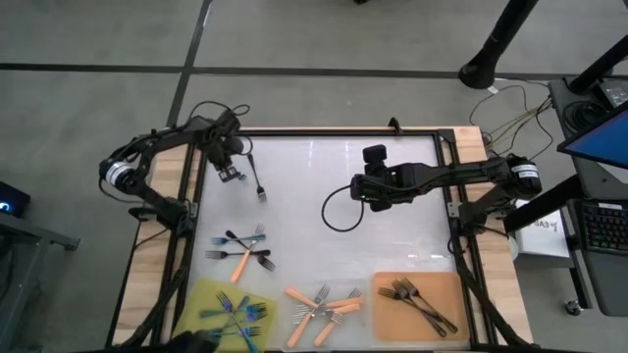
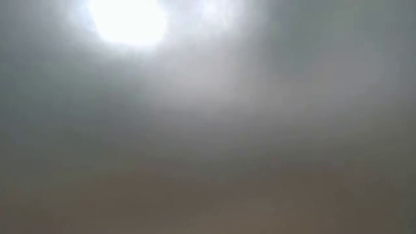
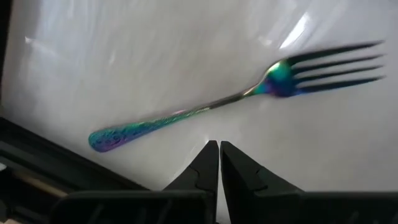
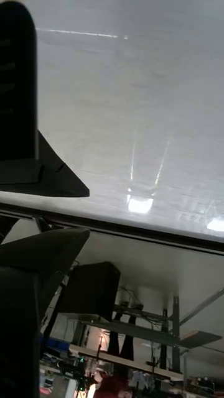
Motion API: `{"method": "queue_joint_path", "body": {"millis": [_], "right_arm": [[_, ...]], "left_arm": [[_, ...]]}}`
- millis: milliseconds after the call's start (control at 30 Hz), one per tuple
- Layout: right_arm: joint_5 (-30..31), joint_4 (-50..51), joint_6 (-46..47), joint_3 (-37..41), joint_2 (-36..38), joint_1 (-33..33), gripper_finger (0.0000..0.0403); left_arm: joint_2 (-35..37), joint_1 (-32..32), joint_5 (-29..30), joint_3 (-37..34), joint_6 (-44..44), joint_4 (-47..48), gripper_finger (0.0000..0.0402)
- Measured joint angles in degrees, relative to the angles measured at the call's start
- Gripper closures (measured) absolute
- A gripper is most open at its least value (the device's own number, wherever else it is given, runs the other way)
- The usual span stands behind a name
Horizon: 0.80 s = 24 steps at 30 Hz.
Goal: Sort silverware by color (type)
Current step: Put the blue fork into the yellow bin
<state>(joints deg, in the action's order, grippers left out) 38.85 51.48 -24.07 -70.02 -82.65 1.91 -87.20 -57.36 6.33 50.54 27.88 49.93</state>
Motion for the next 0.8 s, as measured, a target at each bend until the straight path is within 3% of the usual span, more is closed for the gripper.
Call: {"method": "queue_joint_path", "body": {"millis": [200, 333, 533, 800], "right_arm": [[0.0, 0.0, 0.0, 0.0, 0.0, 0.0, 0.0321], [0.0, 0.0, 0.0, 0.0, 0.0, 0.0, 0.0321], [0.0, 0.0, 0.0, 0.0, 0.0, 0.0, 0.0321], [0.0, 0.0, 0.0, 0.0, 0.0, 0.0, 0.0321]], "left_arm": [[5.6, 0.0, -8.9, -1.8, -0.9, -3.3, 0.0402], [7.5, 0.0, -11.6, -5.3, 1.2, -6.9, 0.0402], [7.7, 0.4, -11.8, -7.3, 2.8, -10.1, 0.0402], [4.2, 0.4, -11.5, -7.6, -6.5, -9.0, 0.0402]]}}
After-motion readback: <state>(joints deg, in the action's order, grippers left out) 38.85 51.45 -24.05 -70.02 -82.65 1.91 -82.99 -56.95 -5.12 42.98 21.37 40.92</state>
